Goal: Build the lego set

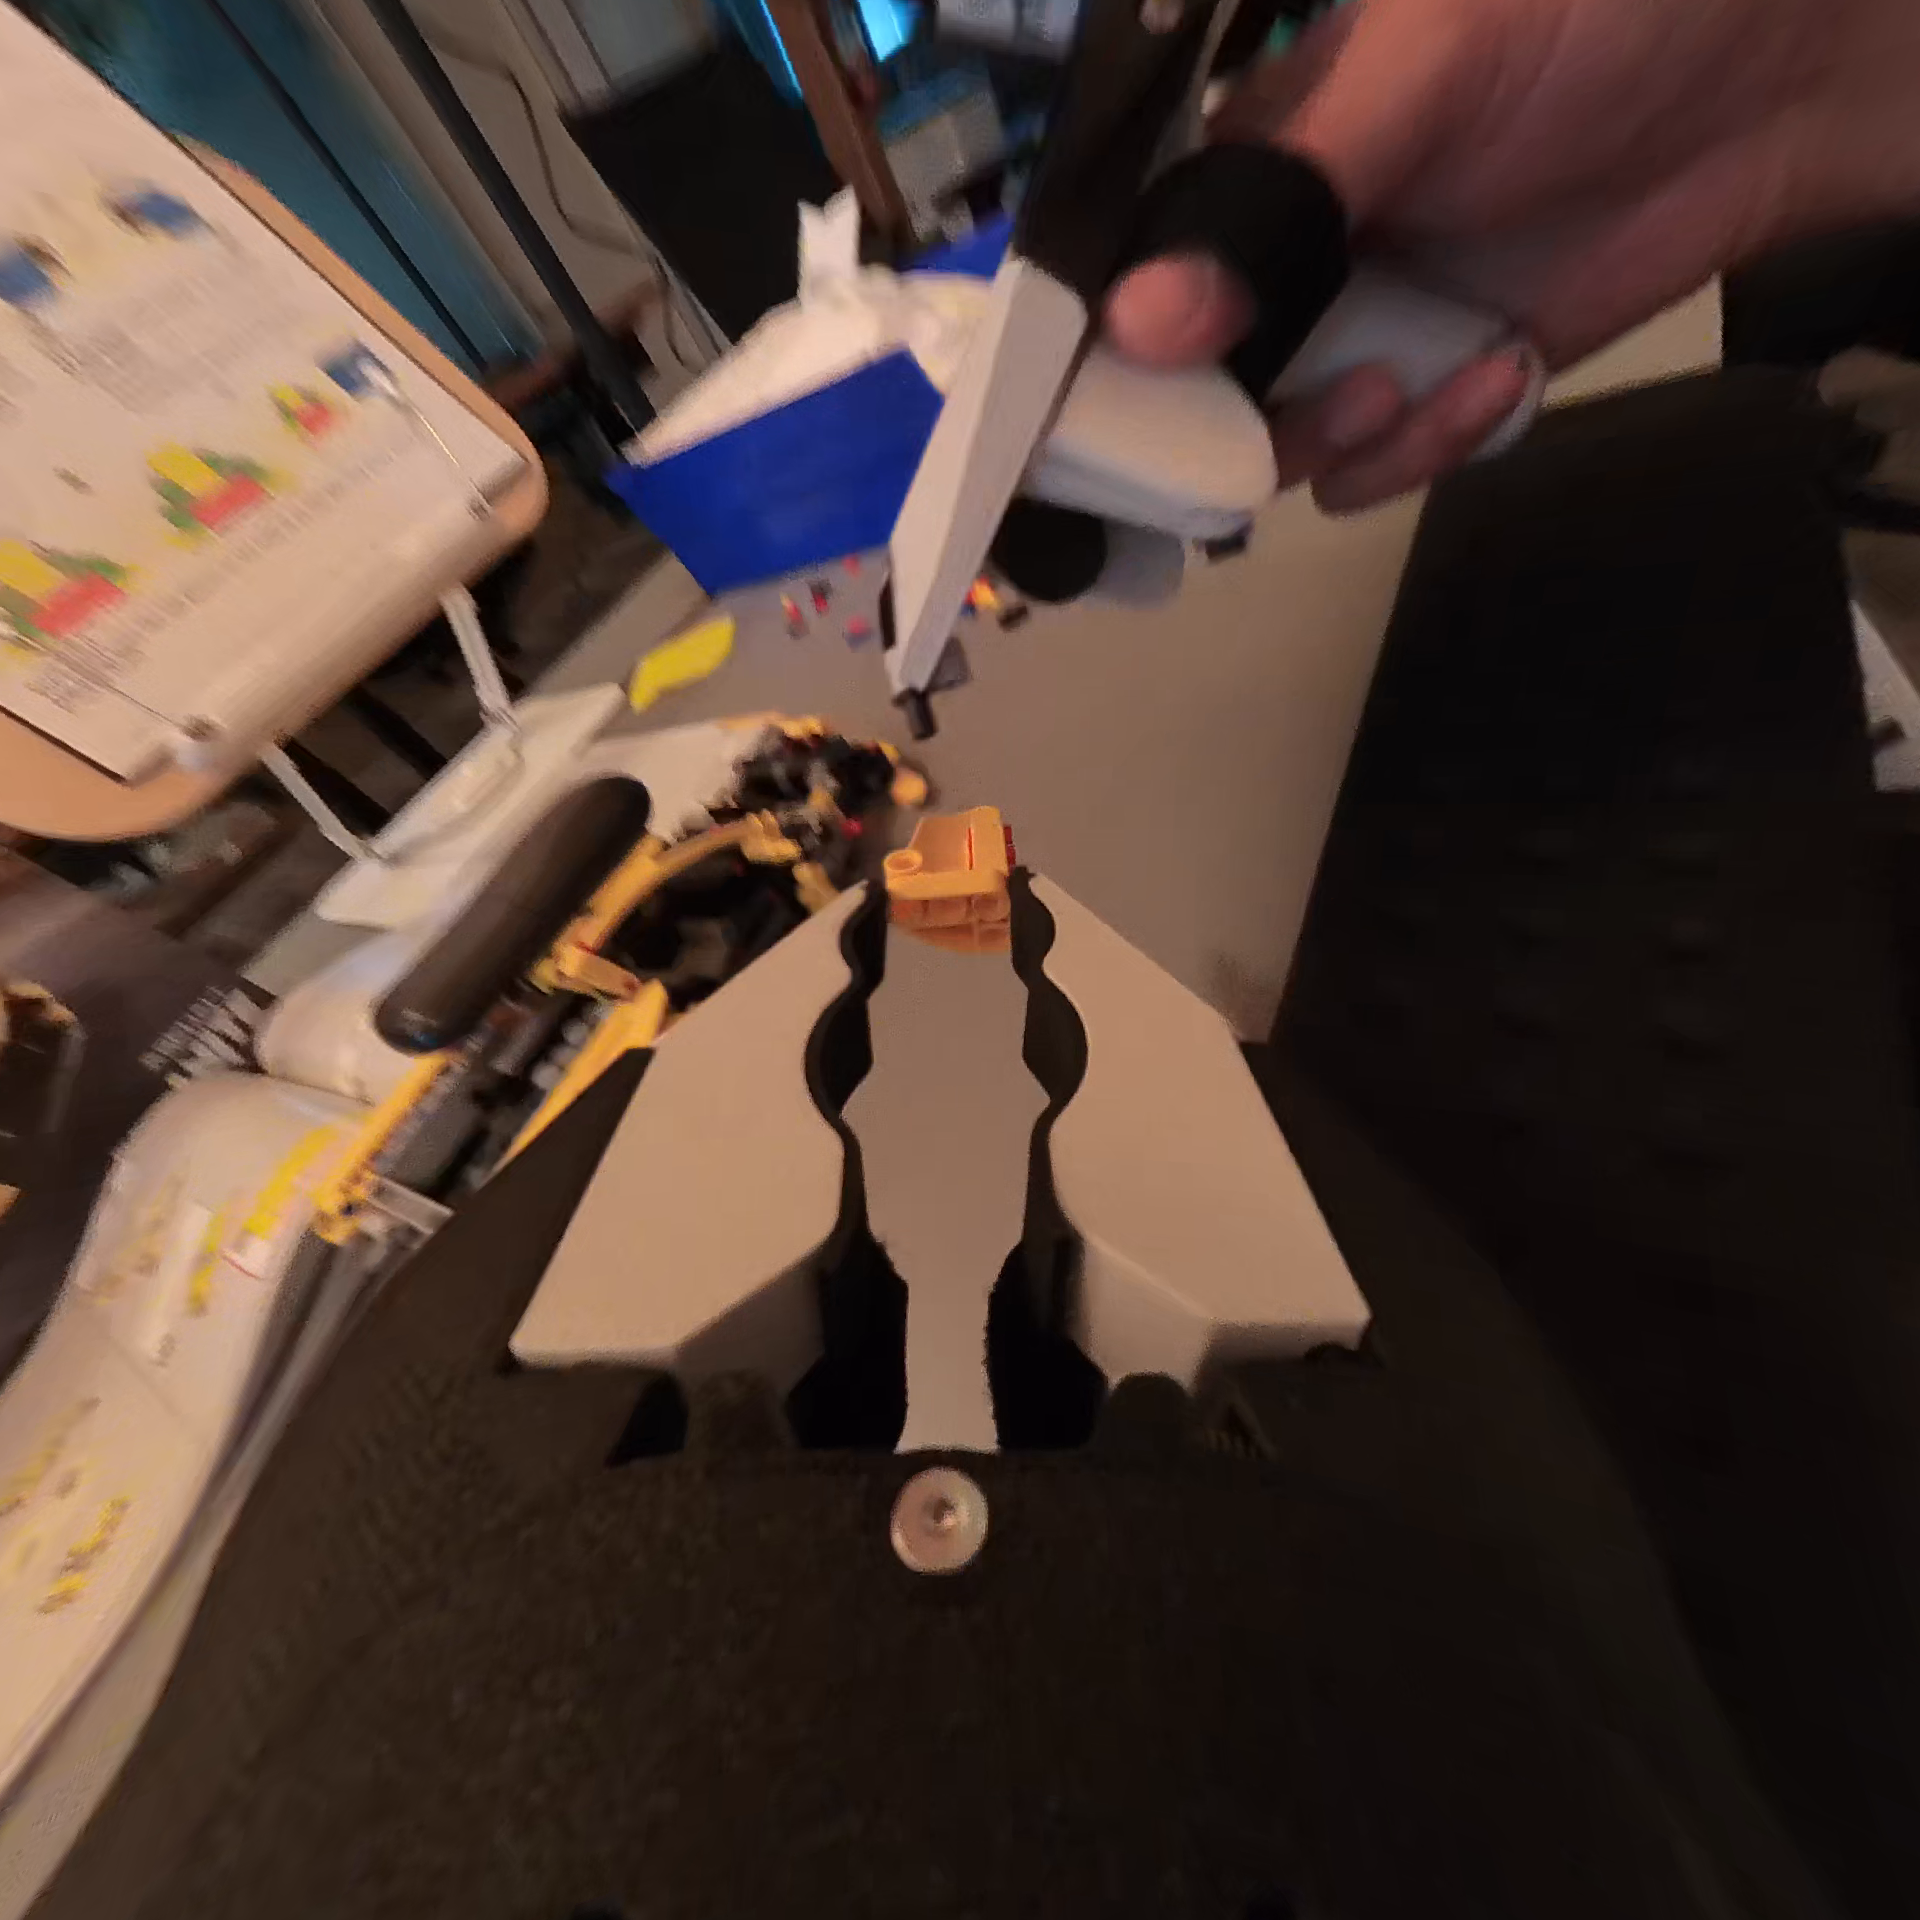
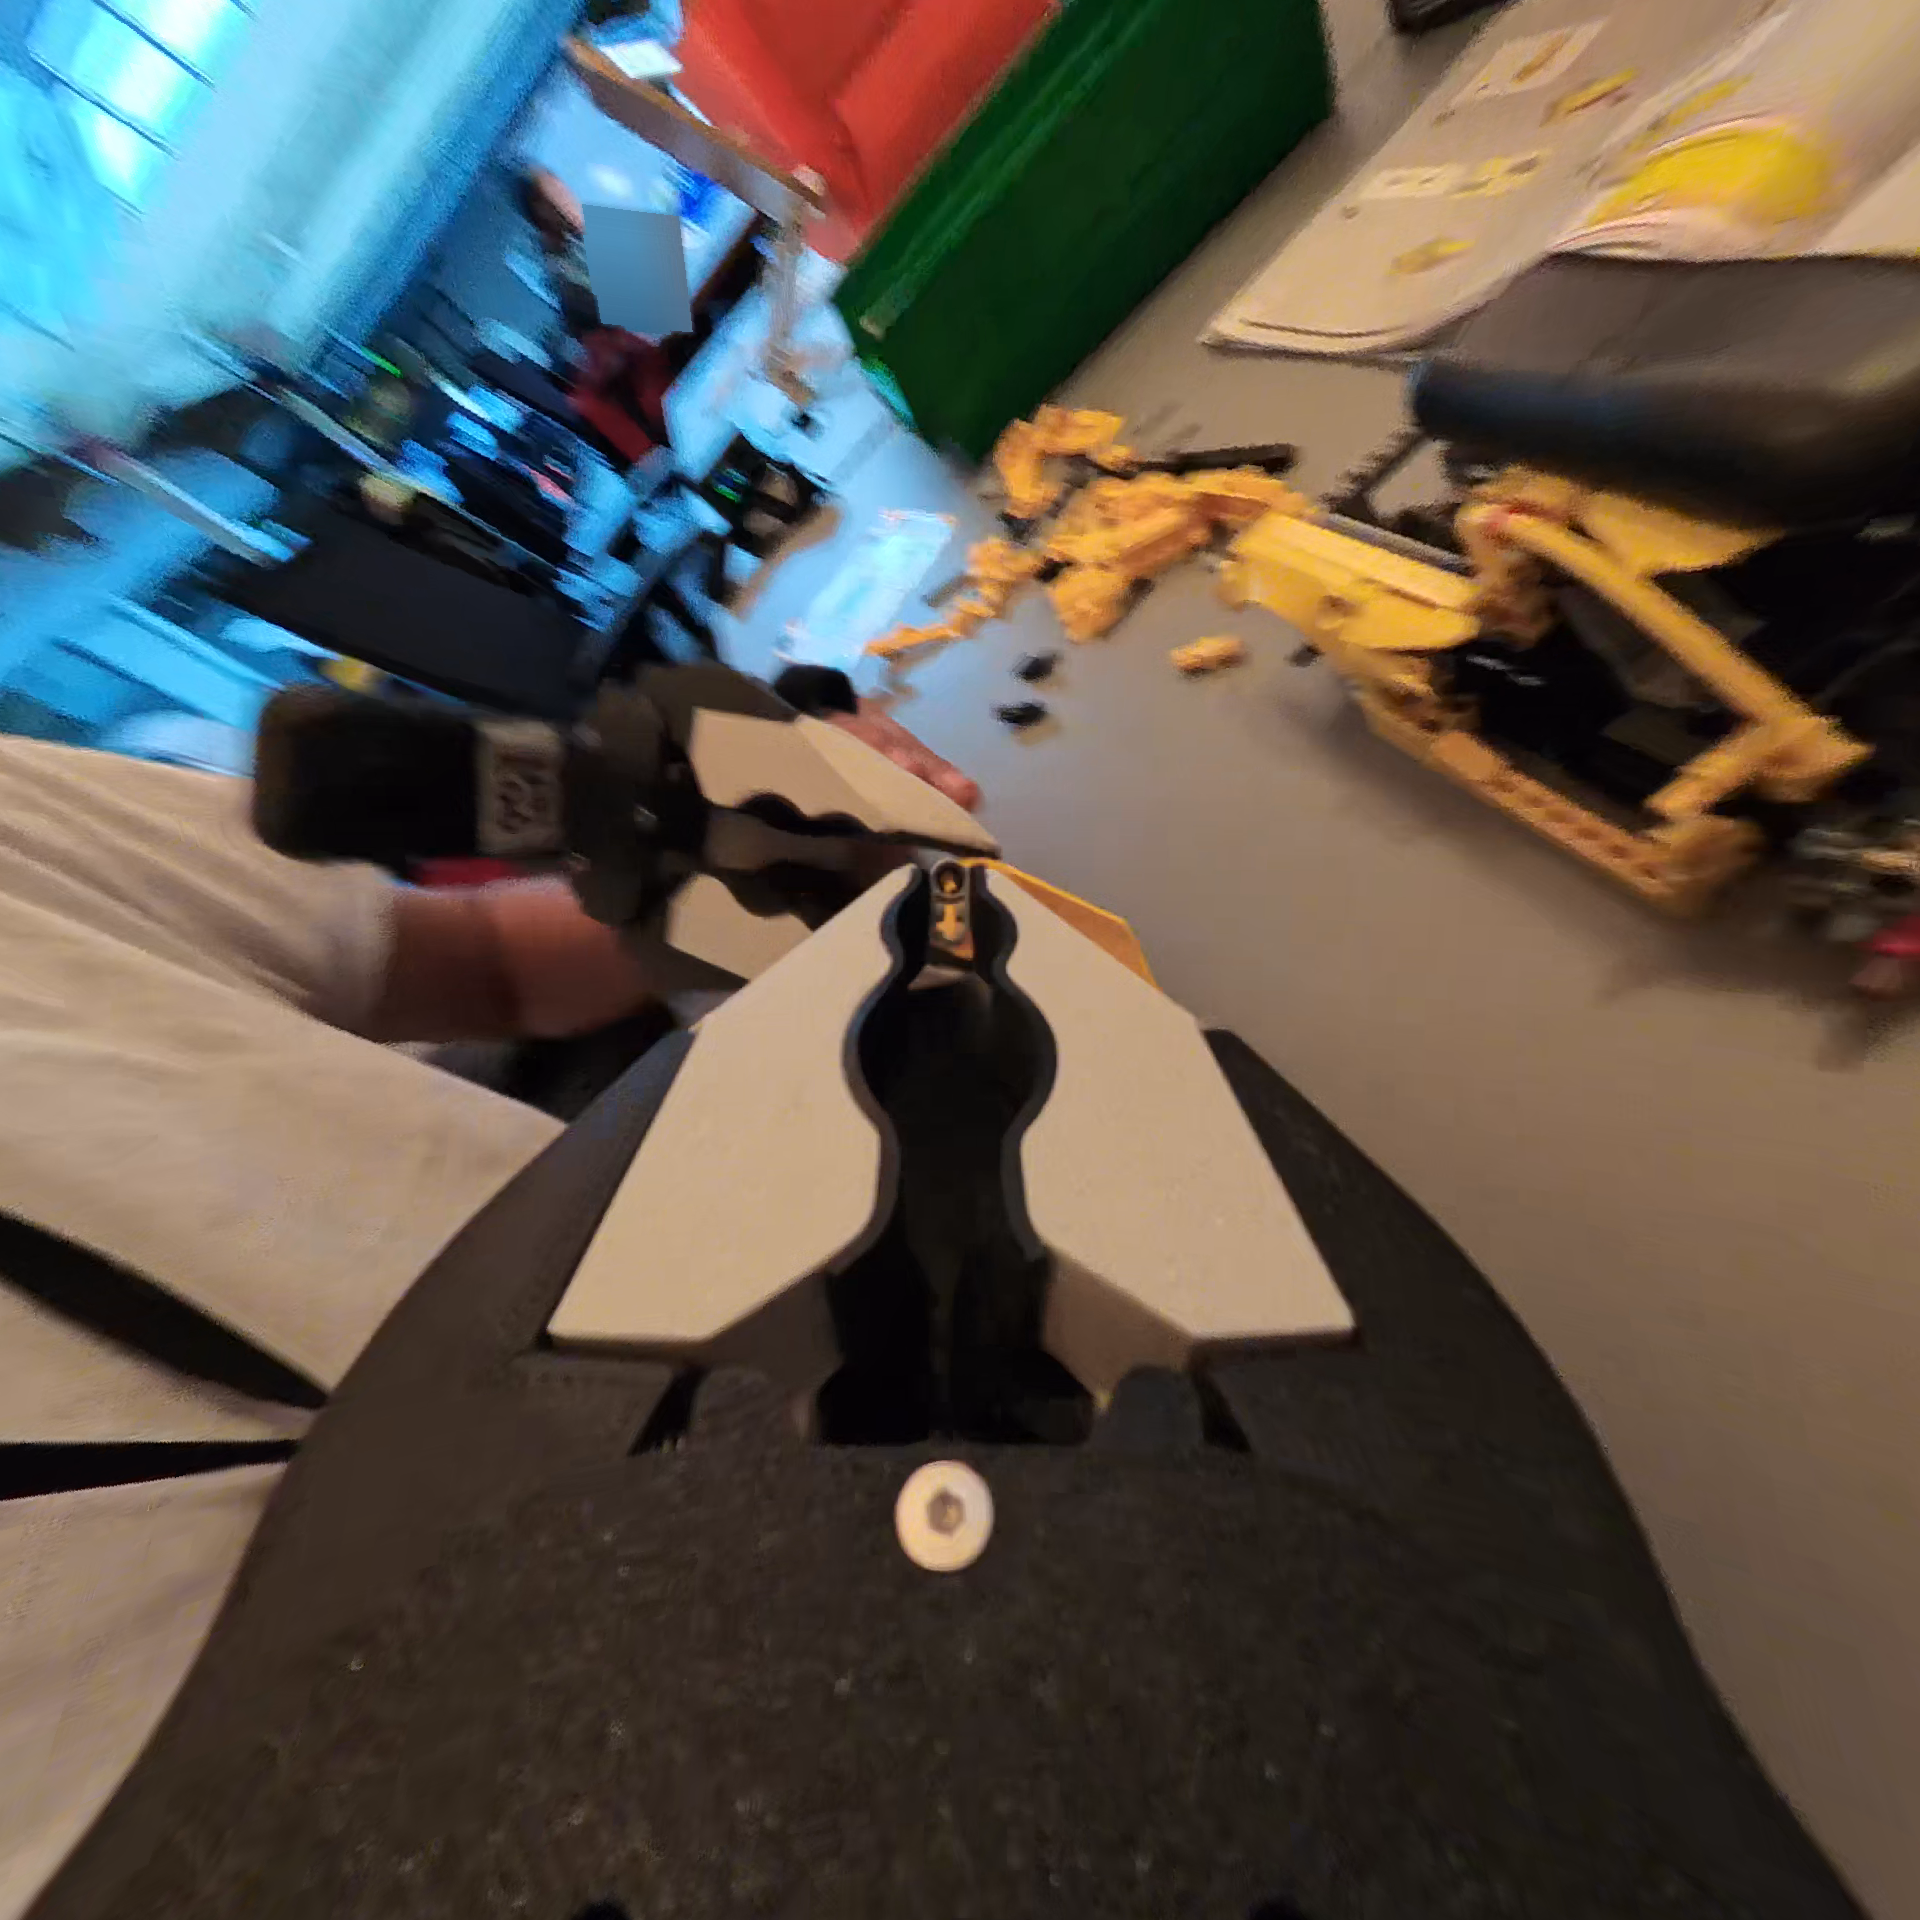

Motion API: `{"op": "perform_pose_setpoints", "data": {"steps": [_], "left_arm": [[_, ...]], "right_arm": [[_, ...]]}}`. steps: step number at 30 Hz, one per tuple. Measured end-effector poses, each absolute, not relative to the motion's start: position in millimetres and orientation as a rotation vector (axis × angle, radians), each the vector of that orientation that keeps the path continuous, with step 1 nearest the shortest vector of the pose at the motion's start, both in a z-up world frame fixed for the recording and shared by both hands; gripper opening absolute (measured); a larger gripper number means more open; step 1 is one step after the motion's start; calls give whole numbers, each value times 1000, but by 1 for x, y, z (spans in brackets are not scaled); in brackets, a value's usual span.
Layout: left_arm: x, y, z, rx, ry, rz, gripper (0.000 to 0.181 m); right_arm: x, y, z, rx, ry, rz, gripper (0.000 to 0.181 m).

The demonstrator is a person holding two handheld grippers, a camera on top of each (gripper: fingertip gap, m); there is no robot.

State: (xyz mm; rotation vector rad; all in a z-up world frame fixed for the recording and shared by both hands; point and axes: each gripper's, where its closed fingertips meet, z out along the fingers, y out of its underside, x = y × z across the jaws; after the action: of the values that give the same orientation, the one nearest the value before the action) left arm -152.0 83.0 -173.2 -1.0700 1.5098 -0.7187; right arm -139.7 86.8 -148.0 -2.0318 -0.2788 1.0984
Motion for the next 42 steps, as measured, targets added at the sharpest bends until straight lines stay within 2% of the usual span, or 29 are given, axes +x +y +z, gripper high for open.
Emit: {"op": "perform_pose_setpoints", "data": {"steps": [2,7,13,17,19,25,28,32,42], "left_arm": [[-148,90,-197,-1182,1599,-693,24],[-144,103,-239,-1399,1754,-624,24],[-143,104,-255,-1458,1817,-615,24],[-142,104,-255,-1414,1825,-562,25],[-141,106,-251,-1364,1817,-531,32],[-143,101,-204,-1249,1692,-612,31],[-139,100,-172,-1238,1570,-741,17],[-136,94,-165,-1202,1582,-802,8],[-137,92,-178,-1141,1653,-685,4]], "right_arm": [[-128,83,-170,-2110,-337,981,6],[-130,80,-189,-2069,-219,1189,5],[-125,93,-183,-1901,-5,1469,5],[-122,98,-184,-1902,75,1559,6],[-123,99,-185,-1897,106,1608,5],[-129,101,-181,-1872,114,1649,5],[-138,99,-176,-1842,91,1675,5],[-142,98,-172,-1822,88,1703,5],[-143,97,-172,-1820,94,1728,5]]}}
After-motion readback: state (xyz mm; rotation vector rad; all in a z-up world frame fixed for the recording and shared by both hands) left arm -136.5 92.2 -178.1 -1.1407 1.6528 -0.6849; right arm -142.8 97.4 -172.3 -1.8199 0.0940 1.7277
